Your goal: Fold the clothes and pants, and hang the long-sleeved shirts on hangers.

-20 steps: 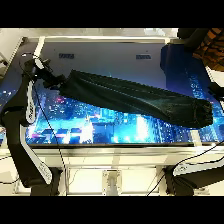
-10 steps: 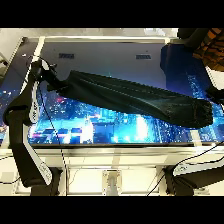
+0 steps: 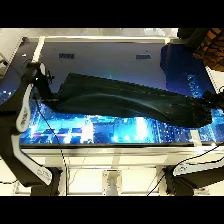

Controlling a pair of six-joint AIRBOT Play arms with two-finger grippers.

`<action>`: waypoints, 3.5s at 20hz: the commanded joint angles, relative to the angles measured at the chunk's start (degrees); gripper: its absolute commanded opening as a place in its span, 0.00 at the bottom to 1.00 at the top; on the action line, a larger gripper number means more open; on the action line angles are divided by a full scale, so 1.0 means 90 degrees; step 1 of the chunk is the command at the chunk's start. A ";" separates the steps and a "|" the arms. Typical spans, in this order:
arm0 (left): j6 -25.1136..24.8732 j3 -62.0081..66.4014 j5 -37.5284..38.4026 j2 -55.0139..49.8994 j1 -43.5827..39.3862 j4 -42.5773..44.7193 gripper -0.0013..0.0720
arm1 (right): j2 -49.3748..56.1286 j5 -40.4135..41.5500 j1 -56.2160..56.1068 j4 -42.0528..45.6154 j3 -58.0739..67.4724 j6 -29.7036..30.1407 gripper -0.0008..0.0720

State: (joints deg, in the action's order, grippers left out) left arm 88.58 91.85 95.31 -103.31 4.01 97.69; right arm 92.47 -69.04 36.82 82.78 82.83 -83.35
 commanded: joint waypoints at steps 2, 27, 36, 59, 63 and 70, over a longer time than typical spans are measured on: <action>0.0080 -0.3390 -0.1370 0.1974 0.0413 0.0338 0.04 | -0.0124 -0.0452 -0.0007 -0.0007 -0.0012 0.0265 0.48; -0.1552 -0.5382 -0.4908 0.4988 0.2552 -0.1343 0.62 | -0.0355 -0.0357 -0.0534 -0.0709 -0.0012 0.1370 0.70; -0.0777 -0.4527 -0.5574 0.3026 0.2900 -0.1438 0.61 | -0.0355 -0.0143 -0.0736 -0.0610 -0.0012 0.1146 0.70; -0.2538 -0.2356 -0.5139 0.3786 0.2878 -0.4121 0.04 | -0.0338 -0.0340 -0.0736 -0.0340 -0.0061 0.1229 0.70; -0.2506 -0.2351 -0.5066 0.3728 0.2832 -0.4248 0.04 | -0.0053 -0.0262 -0.0925 -0.0430 -0.0304 0.1472 0.73; -0.2506 -0.2351 -0.4981 0.3682 0.2786 -0.4240 0.04 | 0.0464 -0.0010 -0.1690 -0.0537 -0.0379 0.1554 0.67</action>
State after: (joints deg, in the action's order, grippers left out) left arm 66.02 70.59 50.15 -70.08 29.15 59.79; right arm 95.07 -69.95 23.94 78.13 79.61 -69.76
